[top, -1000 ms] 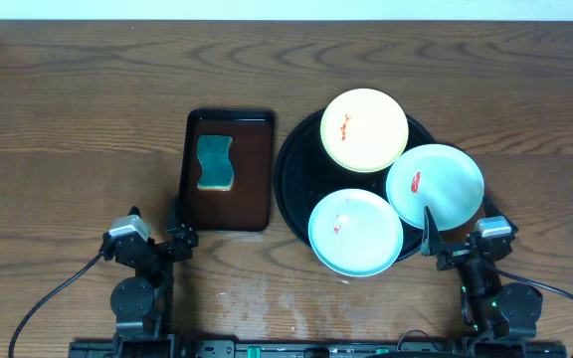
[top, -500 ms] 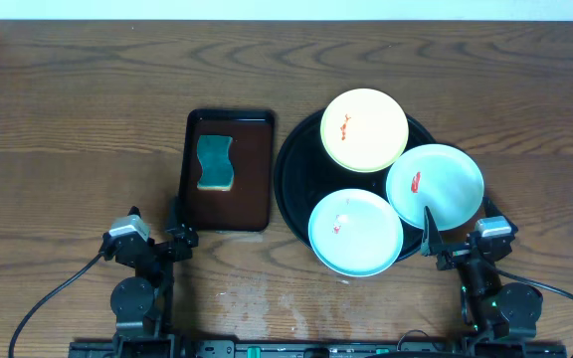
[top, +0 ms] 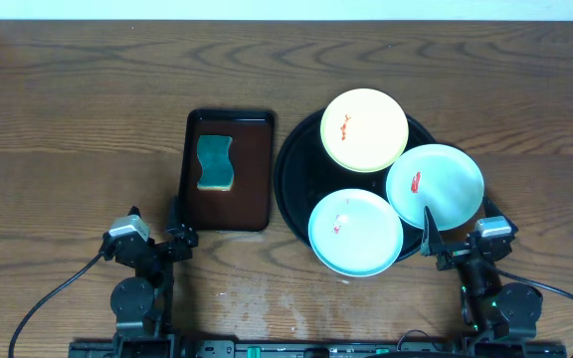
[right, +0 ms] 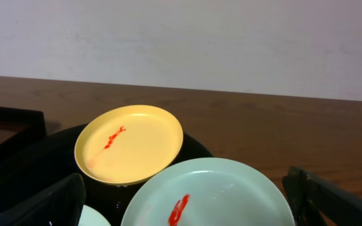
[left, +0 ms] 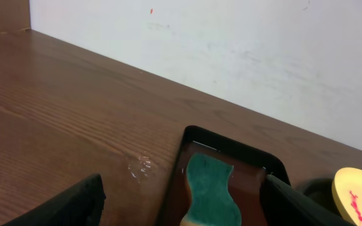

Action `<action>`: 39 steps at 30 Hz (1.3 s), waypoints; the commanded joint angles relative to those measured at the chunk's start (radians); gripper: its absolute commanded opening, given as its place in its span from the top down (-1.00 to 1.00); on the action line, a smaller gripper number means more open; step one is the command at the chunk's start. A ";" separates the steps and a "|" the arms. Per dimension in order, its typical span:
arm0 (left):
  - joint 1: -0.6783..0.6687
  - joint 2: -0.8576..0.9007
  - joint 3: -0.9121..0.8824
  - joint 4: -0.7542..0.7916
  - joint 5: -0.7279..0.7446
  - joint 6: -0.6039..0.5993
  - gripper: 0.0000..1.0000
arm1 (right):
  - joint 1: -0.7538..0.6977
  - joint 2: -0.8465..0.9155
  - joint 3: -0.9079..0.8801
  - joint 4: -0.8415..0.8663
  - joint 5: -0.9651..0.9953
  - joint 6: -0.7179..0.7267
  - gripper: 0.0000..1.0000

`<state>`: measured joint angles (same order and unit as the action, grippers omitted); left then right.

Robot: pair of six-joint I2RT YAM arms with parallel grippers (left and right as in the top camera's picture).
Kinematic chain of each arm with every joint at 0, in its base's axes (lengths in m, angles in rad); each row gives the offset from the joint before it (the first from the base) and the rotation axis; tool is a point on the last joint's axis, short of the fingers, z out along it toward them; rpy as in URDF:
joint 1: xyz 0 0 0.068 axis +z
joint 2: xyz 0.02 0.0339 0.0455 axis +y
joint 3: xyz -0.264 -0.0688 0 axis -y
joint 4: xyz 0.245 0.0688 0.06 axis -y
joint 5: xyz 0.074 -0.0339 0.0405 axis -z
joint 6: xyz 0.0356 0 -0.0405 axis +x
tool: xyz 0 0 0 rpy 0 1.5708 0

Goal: Clean dirty plates on tray and stack at the side

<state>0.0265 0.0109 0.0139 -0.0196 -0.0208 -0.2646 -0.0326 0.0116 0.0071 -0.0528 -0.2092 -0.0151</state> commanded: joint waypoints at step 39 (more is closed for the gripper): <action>0.004 0.882 1.160 -0.990 0.322 0.138 -0.99 | 0.007 0.797 0.979 -0.733 -0.140 0.061 -0.98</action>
<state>0.0265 0.7200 1.0164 -0.9363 0.2607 -0.1860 -0.0326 0.6537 0.8520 -0.7223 -0.3435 0.1131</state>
